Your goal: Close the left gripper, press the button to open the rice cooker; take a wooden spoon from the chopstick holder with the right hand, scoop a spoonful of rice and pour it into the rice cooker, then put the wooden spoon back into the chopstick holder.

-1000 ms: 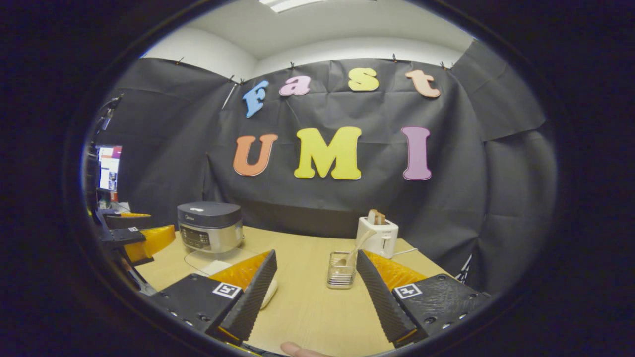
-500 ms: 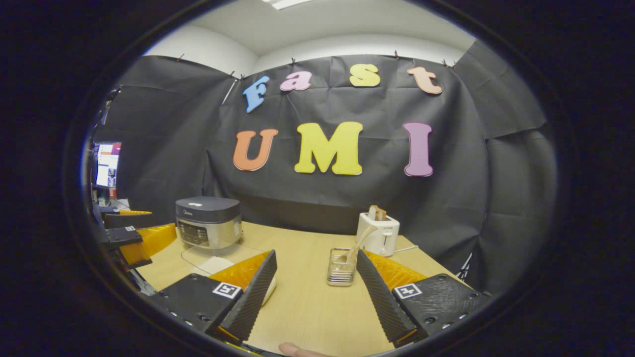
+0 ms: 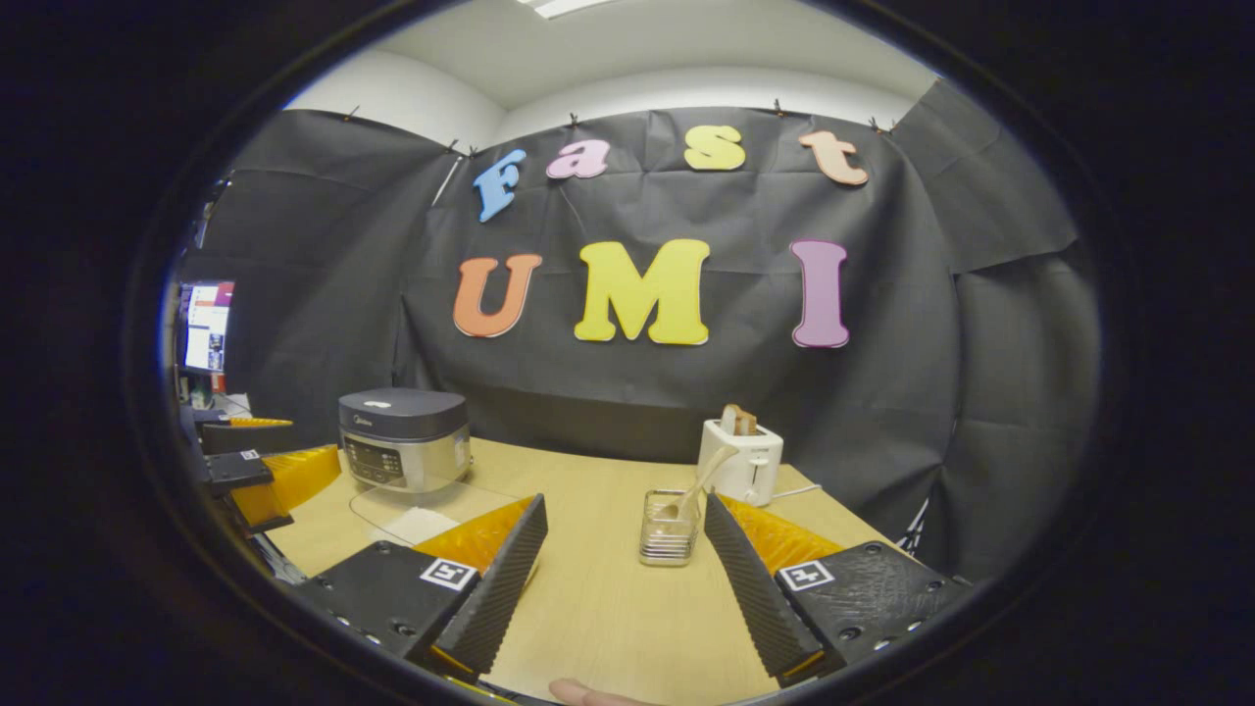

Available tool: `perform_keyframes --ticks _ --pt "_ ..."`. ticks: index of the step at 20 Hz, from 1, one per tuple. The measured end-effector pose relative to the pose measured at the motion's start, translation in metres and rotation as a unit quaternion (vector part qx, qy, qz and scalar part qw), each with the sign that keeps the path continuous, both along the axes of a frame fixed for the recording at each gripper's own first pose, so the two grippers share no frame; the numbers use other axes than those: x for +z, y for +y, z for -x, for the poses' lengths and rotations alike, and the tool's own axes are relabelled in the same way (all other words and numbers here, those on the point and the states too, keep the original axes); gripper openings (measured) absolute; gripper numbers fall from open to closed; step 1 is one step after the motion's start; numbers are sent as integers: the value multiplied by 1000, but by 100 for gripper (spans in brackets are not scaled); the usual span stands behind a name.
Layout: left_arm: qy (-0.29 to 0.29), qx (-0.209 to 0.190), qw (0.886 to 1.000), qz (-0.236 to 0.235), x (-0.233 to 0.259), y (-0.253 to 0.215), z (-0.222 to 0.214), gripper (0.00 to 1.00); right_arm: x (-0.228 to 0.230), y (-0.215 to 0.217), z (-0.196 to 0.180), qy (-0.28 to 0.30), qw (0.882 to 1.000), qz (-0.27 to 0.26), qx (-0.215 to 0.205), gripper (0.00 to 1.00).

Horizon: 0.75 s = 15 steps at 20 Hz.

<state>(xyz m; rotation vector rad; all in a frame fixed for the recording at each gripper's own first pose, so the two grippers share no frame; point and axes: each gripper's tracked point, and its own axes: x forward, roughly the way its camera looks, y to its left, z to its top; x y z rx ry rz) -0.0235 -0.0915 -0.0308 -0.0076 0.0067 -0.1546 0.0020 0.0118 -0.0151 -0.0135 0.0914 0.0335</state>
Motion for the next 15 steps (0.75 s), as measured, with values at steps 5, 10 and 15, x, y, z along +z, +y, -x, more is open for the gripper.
perform_keyframes --ticks 5,10,15 --pt "1 1 1000 2 0 -1 -1 96 -2 -2 -2 1 1000 0 -1 96" --pt "3 -2 1000 2 -2 -4 -1 96 -2 -5 -3 3 1000 0 -4 96" --pt "1 -3 1000 0 -1 -6 1 96 -1 -6 -3 0 1000 1 -5 96"
